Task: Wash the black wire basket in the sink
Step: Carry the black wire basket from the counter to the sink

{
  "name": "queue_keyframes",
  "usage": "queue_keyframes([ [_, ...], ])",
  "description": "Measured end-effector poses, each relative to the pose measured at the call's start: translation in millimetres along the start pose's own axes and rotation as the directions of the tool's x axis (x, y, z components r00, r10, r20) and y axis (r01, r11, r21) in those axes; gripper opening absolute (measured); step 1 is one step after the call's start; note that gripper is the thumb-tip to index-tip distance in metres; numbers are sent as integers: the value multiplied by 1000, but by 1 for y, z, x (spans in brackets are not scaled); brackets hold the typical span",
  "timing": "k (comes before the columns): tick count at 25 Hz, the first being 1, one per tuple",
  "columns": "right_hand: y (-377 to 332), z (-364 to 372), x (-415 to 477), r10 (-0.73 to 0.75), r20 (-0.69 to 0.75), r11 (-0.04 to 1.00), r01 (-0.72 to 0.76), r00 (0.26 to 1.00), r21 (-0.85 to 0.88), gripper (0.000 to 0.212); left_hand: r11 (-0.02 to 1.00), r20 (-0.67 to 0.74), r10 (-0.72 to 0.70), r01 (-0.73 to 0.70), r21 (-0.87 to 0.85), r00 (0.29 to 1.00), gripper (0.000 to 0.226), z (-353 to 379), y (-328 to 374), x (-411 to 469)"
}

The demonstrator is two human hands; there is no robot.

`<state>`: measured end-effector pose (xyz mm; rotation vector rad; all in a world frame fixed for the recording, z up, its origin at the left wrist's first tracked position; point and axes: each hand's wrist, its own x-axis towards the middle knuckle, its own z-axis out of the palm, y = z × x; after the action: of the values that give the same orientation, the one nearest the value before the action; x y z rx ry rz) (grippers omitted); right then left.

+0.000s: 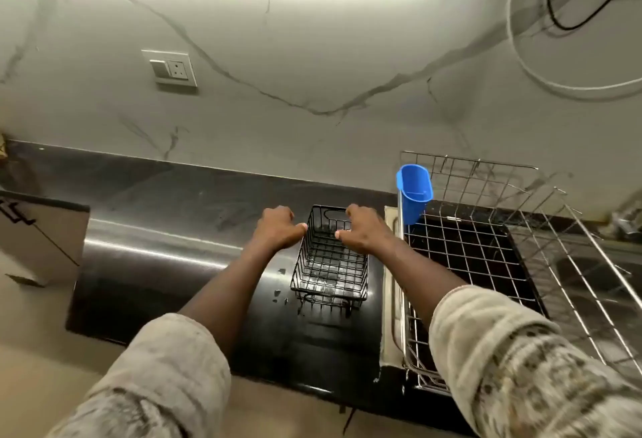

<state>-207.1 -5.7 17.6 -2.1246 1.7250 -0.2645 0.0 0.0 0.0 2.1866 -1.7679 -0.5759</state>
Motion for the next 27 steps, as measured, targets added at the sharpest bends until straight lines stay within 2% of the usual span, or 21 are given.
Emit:
queue_keyframes([
  [3, 0, 14, 3, 145, 52, 989, -143, 988, -43, 48, 987, 151, -60, 81, -141, 987, 45, 14, -9, 8],
  [6, 4, 29, 9, 299, 53, 953, -295, 953, -68, 40, 968, 324, -67, 140, -207, 944, 35, 27, -12, 12],
  [8, 4, 34, 13, 331, 24, 942, -328, 943, -68, 37, 971, 371, -26, 111, -210, 928, 19, 29, -14, 17],
  [11, 5, 45, 16, 401, 57, 913, -394, 914, -101, 18, 964, 399, -14, 119, -240, 917, 28, 34, -15, 22],
  [13, 6, 50, 13, 443, 71, 894, -435, 894, -104, 11, 940, 436, 15, 136, -313, 900, 22, 37, -17, 24],
  [15, 4, 53, 13, 464, 48, 886, -462, 885, -48, 16, 929, 423, 24, 136, -344, 906, 20, 33, -21, 27],
  [17, -2, 50, 12, 474, 31, 879, -475, 880, 46, 20, 941, 417, 23, 121, -317, 909, 27, 23, -28, 30],
  [22, -25, 28, 12, 383, -19, 912, -375, 924, 165, 15, 942, 392, 105, 35, -333, 914, 18, -32, -28, 29],
  [27, -42, -12, 12, 307, -110, 926, -270, 945, 263, 4, 939, 284, 177, -75, -334, 942, 14, -81, -20, 30],
])
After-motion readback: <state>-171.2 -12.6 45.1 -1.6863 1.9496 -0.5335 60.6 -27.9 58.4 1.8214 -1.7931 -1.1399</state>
